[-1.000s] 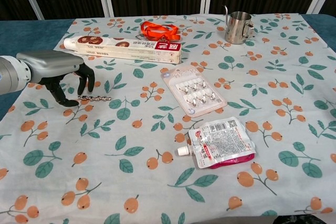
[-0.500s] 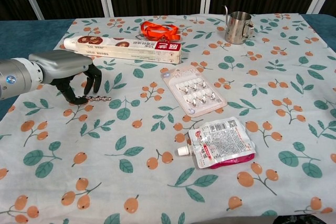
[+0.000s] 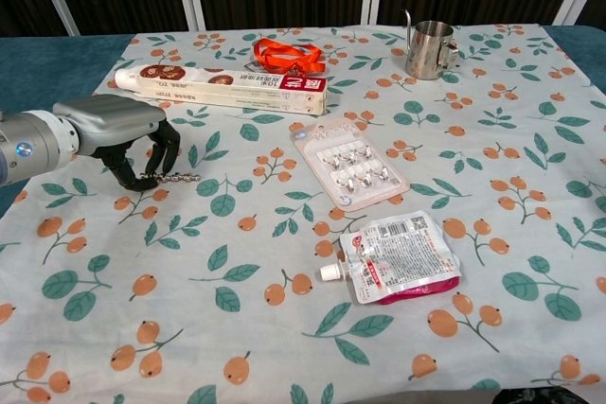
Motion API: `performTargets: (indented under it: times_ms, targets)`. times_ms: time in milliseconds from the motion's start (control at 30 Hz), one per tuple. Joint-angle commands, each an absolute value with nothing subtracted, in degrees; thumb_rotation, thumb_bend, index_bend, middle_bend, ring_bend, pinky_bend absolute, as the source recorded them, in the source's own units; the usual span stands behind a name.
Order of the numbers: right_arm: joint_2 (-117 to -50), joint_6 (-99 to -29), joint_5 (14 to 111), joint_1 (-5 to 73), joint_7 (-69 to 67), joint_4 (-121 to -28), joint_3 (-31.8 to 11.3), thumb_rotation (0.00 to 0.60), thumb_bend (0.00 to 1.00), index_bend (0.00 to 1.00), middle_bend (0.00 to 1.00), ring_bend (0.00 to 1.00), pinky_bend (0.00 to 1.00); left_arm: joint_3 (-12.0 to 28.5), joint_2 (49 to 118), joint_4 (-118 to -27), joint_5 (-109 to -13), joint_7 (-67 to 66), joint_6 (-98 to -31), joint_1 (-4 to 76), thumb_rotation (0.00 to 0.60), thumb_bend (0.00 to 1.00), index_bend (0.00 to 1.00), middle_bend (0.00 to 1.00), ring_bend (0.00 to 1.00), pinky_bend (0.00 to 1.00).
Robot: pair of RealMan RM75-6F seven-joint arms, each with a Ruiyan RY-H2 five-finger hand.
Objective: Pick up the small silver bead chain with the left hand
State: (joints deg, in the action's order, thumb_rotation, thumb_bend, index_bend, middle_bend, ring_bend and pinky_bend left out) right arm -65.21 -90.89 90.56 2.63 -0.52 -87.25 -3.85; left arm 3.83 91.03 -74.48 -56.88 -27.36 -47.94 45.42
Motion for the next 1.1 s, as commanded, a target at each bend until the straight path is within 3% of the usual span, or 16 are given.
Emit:
performTargets:
  times_ms: [33,1100]
  targets:
    - [-65.2,-90.9,90.5,2.6,-0.5,-87.3,-3.9,0.6,0.15,0.02,0.01,0.04,0.14,3.9,91.1,-74.3,-56.8,-27.4,-47.8,45.4,0.6,0.34,0.5,0.55,0.17,0.13]
    - [-65.1,-90.5,90.0,2.6,-0.2,-87.7,-3.9,0.6,0.15,0.02,0.02,0.04,0.14,4.4,91.7,-73.1,-57.8,-26.9,-49.0,44.7,0.6,0.42,0.54,0.57,0.2,0.15]
